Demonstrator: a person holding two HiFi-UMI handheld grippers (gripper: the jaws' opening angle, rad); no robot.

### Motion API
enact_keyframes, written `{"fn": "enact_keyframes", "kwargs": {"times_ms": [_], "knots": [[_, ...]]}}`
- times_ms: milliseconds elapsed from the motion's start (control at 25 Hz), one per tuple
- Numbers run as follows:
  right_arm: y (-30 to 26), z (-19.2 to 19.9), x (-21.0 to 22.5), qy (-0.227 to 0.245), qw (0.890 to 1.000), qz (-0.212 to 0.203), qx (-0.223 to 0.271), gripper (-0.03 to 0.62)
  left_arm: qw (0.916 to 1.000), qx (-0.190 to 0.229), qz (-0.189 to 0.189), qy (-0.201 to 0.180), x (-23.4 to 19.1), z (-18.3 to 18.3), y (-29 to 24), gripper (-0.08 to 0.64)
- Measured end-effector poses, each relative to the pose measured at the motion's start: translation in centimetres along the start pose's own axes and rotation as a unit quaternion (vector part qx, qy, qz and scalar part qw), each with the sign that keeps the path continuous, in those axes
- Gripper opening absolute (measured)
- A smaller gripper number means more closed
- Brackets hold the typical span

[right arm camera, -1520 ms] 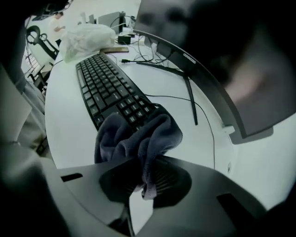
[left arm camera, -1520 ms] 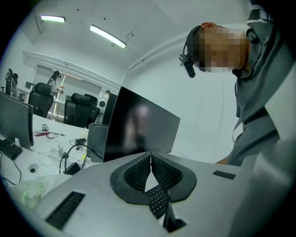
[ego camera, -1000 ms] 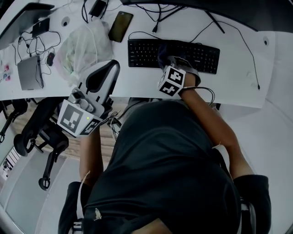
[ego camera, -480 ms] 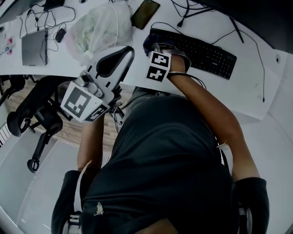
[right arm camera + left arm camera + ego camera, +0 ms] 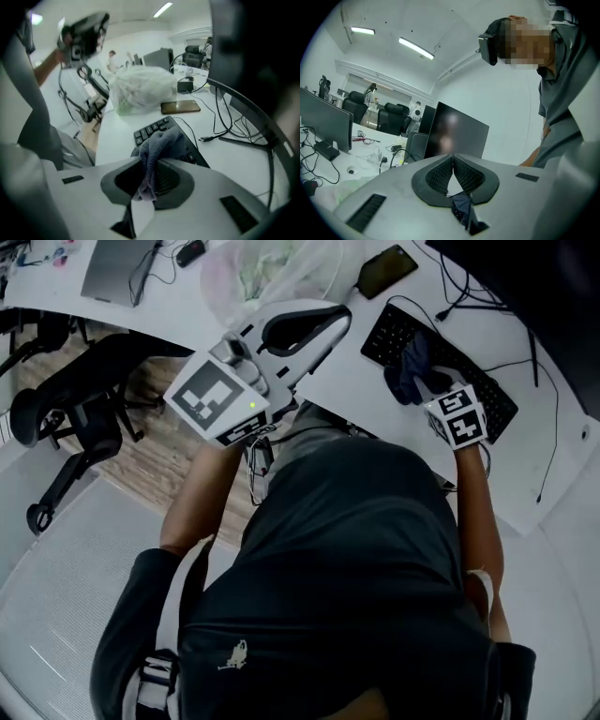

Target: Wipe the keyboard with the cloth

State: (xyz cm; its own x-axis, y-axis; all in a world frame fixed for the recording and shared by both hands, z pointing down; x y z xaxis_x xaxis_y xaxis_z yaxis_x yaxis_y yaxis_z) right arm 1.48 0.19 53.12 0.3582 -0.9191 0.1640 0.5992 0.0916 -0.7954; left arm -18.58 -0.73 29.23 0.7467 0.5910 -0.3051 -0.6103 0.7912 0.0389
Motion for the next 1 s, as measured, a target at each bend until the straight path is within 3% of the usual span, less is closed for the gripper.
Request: {"fn": "enact_keyframes", "kwargs": {"times_ms": [120,240,400,640,1000], "knots": [[4.7,-2.6,-0.2,-0.088,0.988,-0.023,0.128,0.052,1.0000,0.004,-0.001,0.000,0.3,0.2,0.3,0.012],[9.6,-5.2,0.5,-0.090,0.974,0.015,0.206,0.052,0.9999,0.010,0.002,-0.002,1.4,0.2,0.1,0.012],[14.9,-7.5,1.0,-0.064,0.962,0.063,0.258,0.048,0.9997,0.018,0.013,-0.009,3.5,0.0,-0.8,0.012],[20.8,-8.7,0.0,-0.069,0.938,0.060,0.333,0.048,0.9993,0.014,0.027,-0.021,7.5,0.1,-2.1,0.012],[27.7,-5.9,-0.1,-0.077,0.907,0.070,0.407,0.048,0.9985,0.004,0.051,-0.021,14.7,2.3,-5.0,0.012]]}}
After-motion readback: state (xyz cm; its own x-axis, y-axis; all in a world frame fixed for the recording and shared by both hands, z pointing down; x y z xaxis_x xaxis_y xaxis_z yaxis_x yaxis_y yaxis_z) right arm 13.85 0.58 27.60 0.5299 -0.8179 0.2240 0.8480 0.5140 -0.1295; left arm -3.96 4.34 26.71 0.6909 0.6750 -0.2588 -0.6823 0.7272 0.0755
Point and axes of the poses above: the fingertips, and each gripper's own axes: y backward along the fingers, x to its right, z out of its underside, the point moved 2 cm from there along y, backward along the fingers, and after that the axes turned 11 degrees about x, right-handed, at the moved point
